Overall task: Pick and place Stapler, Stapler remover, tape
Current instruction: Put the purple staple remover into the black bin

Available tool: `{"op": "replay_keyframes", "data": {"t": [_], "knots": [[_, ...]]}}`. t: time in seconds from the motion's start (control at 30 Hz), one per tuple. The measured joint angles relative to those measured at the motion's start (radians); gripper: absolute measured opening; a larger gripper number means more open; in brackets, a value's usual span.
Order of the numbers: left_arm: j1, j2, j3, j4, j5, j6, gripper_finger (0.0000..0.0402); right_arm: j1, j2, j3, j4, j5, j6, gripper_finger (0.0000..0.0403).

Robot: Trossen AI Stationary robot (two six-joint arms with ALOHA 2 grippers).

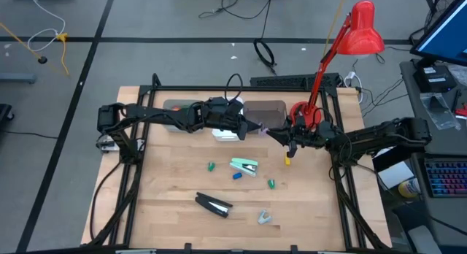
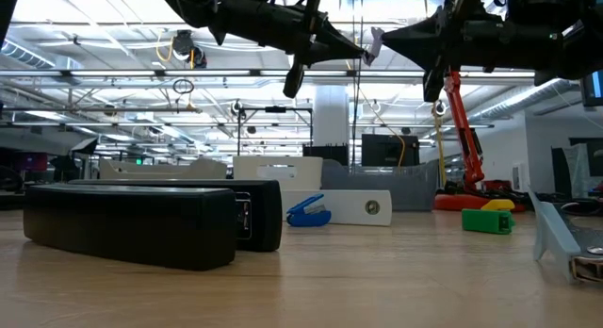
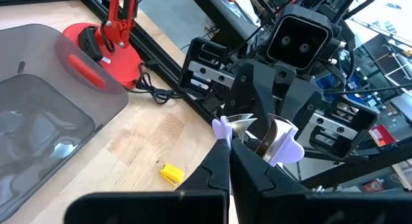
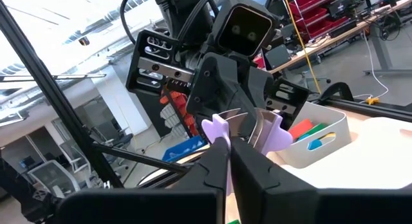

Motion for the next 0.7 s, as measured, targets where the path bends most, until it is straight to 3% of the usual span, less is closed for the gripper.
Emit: {"op": "replay_keyframes", "data": {"t": [0.37, 0.7], "knots": [[0.001, 0.000, 0.000, 0.000, -0.003, 0.016, 0.0003, 0.001, 0.000, 0.000, 0.000, 0.017, -0.007, 0.0001], [0.009, 0.000, 0.000, -0.024, -0.003, 0.131, 0.0058, 0.000, 0.000, 0.000, -0.003, 0.030, -0.006, 0.0001]]}}
